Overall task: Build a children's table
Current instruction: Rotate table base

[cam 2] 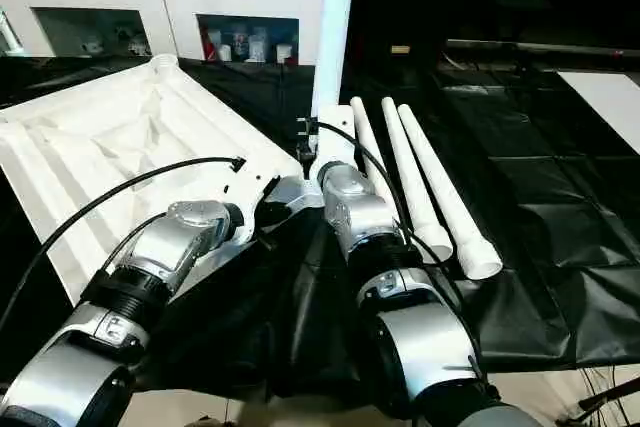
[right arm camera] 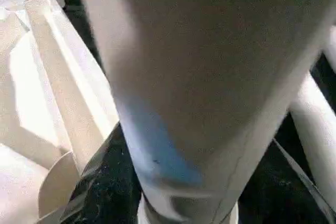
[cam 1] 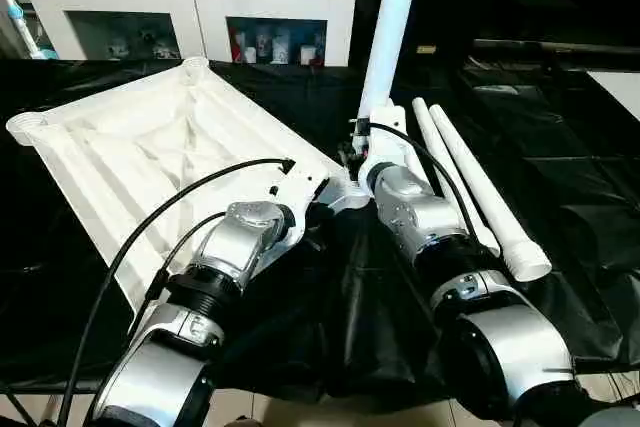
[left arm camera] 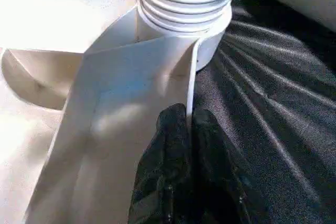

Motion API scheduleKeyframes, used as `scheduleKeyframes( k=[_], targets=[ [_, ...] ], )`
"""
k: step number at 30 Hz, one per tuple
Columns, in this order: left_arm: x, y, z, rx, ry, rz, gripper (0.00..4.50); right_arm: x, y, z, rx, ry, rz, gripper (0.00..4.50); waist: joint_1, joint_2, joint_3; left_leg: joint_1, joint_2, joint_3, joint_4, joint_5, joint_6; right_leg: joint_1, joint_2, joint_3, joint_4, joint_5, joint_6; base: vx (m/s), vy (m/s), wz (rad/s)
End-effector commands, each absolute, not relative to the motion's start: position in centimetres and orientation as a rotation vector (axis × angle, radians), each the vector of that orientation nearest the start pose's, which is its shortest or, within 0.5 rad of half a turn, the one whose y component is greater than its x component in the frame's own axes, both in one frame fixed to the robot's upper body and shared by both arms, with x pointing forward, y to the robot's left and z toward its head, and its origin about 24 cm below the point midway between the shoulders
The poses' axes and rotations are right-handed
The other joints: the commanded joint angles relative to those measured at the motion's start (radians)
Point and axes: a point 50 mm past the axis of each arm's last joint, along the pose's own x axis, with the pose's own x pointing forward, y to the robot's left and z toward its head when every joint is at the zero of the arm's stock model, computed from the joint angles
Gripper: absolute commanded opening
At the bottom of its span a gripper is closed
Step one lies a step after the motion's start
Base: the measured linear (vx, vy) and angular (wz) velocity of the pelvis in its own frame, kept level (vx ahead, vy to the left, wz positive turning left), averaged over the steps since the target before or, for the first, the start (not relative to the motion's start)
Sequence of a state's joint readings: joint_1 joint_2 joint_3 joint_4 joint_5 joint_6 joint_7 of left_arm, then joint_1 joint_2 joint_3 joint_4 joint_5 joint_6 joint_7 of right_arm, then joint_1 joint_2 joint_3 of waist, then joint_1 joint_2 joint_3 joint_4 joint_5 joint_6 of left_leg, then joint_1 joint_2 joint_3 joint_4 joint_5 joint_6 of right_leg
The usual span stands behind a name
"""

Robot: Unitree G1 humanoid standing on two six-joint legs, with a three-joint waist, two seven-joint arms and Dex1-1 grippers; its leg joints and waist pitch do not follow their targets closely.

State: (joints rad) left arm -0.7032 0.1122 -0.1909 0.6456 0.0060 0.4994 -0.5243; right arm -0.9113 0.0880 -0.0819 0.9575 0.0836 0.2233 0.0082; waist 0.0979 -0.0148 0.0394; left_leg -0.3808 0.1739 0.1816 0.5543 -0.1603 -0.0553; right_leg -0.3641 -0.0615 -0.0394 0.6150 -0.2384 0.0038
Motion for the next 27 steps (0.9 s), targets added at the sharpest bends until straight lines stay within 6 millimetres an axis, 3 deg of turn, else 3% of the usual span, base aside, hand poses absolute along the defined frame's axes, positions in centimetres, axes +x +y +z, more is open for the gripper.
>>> scheduleKeyframes(
  k=[1,3,5,7,12,17,21,27],
  targets=[
    [35.7,9.5,5.1,0.212,0.514,-0.572,0.00,35.8,-1.5,4.7,0.143,0.513,0.423,2.62,-0.006,0.002,-0.043,0.026,0.063,-0.024,-0.070,-0.233,-0.029,0.014,-0.090,0.048,-0.079,-0.091,-0.148,0.000,0.000,0.00],
    [35.6,9.6,5.1,0.217,0.513,-0.579,0.00,35.9,-1.4,5.2,0.130,0.489,0.453,2.64,-0.013,0.003,-0.042,0.021,0.062,-0.026,-0.072,-0.245,-0.027,0.016,-0.091,0.049,-0.080,-0.102,-0.150,0.000,0.000,0.00],
    [35.6,9.8,5.1,0.218,0.512,-0.583,0.00,36.0,-1.2,5.6,0.121,0.466,0.493,3.01,-0.025,0.002,-0.046,0.008,0.061,-0.033,-0.076,-0.223,-0.030,0.030,-0.089,0.042,-0.075,-0.091,-0.145,0.000,0.000,0.00],
    [35.6,10.0,5.1,0.221,0.508,-0.589,0.00,36.1,-1.3,6.0,0.107,0.445,0.518,3.17,-0.039,0.003,-0.050,0.013,0.060,-0.030,-0.067,-0.199,-0.018,0.024,-0.088,0.043,-0.072,-0.029,-0.168,0.000,0.000,0.00],
    [35.5,10.4,5.1,0.230,0.499,-0.622,0.00,36.4,-2.5,6.3,0.102,0.430,0.518,3.51,-0.039,0.010,-0.051,0.017,0.060,-0.023,-0.056,-0.139,0.022,0.025,-0.087,0.044,-0.066,0.070,-0.218,0.000,0.000,0.00],
    [35.4,10.6,4.9,0.235,0.503,-0.625,0.00,36.5,-2.9,6.5,0.067,0.398,0.538,3.90,-0.038,0.011,-0.052,0.020,0.062,-0.021,-0.054,-0.142,0.024,0.025,-0.087,0.043,-0.064,0.088,-0.244,0.000,0.000,0.00],
    [35.4,10.6,4.9,0.239,0.502,-0.633,0.00,36.4,-2.8,6.8,0.132,0.375,0.552,3.90,-0.034,0.010,-0.054,0.020,0.061,-0.021,-0.051,-0.125,0.037,0.028,-0.088,0.044,-0.060,0.104,-0.252,0.000,0.000,0.00],
    [35.3,10.7,4.9,0.246,0.502,-0.642,0.00,36.4,-3.1,6.7,0.130,0.368,0.547,3.34,-0.025,0.011,-0.055,0.021,0.063,-0.020,-0.049,-0.102,0.046,0.028,-0.088,0.043,-0.056,0.125,-0.256,0.000,0.000,0.00]
  ],
)
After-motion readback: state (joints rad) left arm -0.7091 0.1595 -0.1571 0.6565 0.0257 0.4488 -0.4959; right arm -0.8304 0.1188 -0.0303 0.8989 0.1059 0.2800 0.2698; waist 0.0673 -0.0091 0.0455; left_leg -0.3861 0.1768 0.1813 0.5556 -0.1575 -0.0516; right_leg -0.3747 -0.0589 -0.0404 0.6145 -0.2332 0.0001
